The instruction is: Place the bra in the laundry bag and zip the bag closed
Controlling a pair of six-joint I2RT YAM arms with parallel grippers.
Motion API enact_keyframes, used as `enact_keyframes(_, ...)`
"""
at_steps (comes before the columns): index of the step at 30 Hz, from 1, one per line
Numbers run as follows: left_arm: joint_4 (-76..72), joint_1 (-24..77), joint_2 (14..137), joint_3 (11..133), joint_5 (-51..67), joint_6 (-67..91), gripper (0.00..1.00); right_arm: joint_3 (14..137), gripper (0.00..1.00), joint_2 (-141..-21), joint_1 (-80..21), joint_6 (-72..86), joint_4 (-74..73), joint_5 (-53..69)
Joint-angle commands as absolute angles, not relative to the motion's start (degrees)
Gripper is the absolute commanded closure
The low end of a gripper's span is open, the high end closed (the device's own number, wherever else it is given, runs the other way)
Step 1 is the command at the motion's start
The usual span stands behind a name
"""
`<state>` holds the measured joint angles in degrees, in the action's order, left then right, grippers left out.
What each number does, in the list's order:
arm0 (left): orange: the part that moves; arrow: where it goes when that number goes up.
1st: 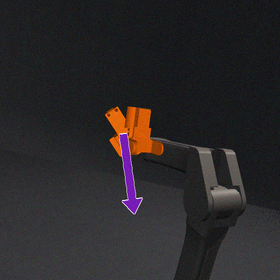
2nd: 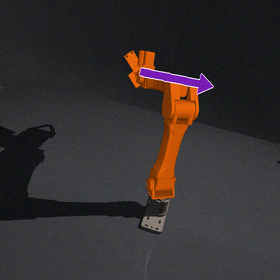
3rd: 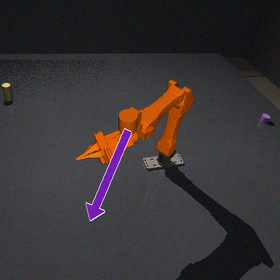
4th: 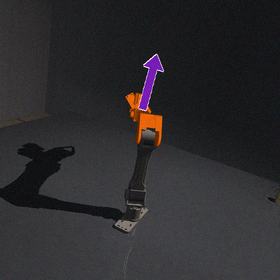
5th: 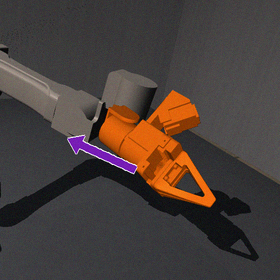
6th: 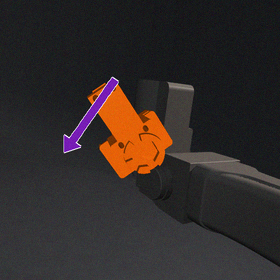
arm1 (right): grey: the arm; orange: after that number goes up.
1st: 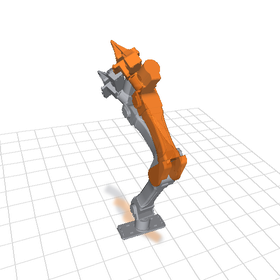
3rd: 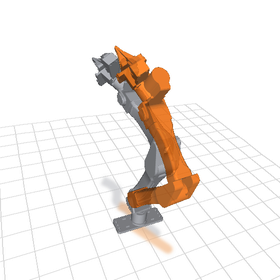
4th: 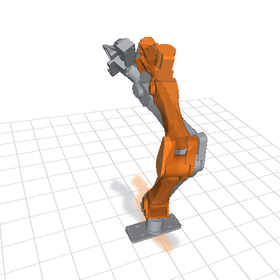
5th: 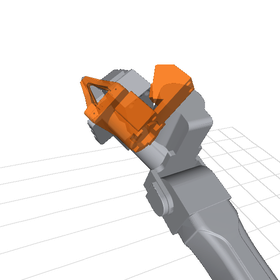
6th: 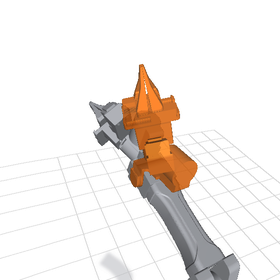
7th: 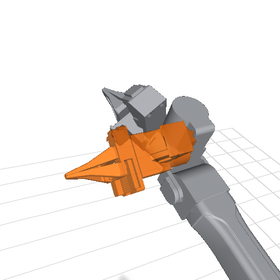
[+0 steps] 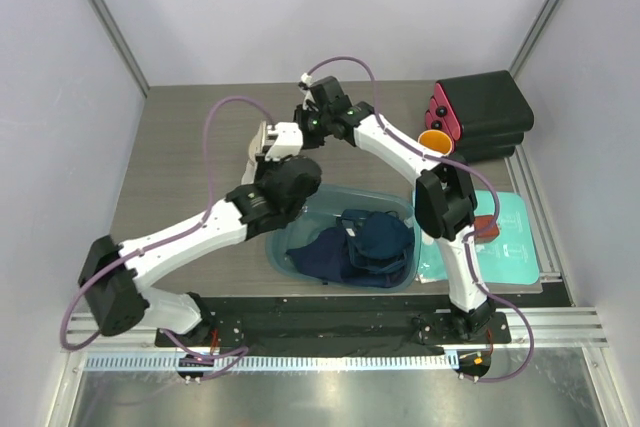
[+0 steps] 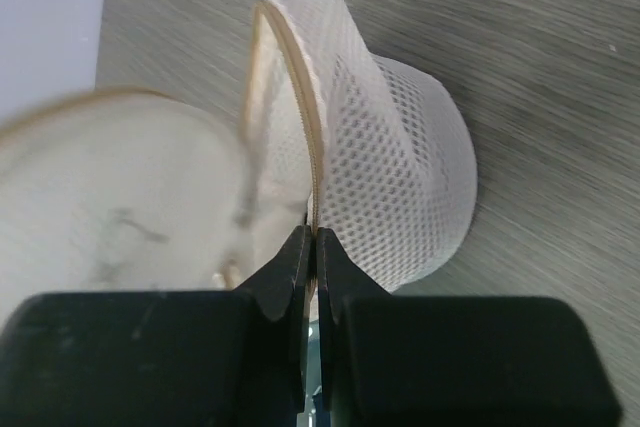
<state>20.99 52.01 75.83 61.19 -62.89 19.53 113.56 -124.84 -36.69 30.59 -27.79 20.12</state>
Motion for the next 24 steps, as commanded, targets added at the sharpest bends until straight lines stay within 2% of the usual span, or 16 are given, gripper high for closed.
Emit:
enact_keyframes(1,25.0,53.0,80.5,67.7,-80.6,14.3,1.00,111.1,0.91,-120.4,-35.7,31.0,-25.1,22.3)
enact_keyframes(11,20.8,53.0,83.5,71.5,-70.8,6.5,1.00,111.5,0.91,-122.4,-35.0,31.0,-23.9,26.3)
enact_keyframes(16,22.1,53.0,89.6,73.7,-71.6,5.1,1.00,111.2,0.91,-122.8,-33.6,32.6,-22.2,27.5)
enact_keyframes(18,22.8,53.0,92.4,75.0,-71.1,4.8,0.97,110.8,0.91,-122.8,-32.7,33.4,-21.1,29.0)
enact_keyframes(20,24.9,53.0,93.5,75.9,-68.7,5.0,0.79,110.5,0.91,-122.6,-31.9,33.6,-20.3,30.1)
enact_keyframes(21,25.6,53.3,93.3,76.1,-64.9,5.4,0.67,110.2,0.91,-122.5,-31.6,33.6,-20.0,30.8)
enact_keyframes(22,25.4,53.3,91.7,75.8,-63.5,6.0,0.43,110.0,0.91,-122.7,-31.4,33.7,-19.9,31.3)
enact_keyframes(23,25.1,53.3,90.4,74.9,-61.8,7.6,0.33,109.9,0.91,-122.8,-30.9,33.7,-19.7,31.9)
enact_keyframes(24,24.8,53.3,88.7,74.4,-57.9,8.3,0.27,109.4,0.91,-122.9,-30.3,33.7,-19.6,33.2)
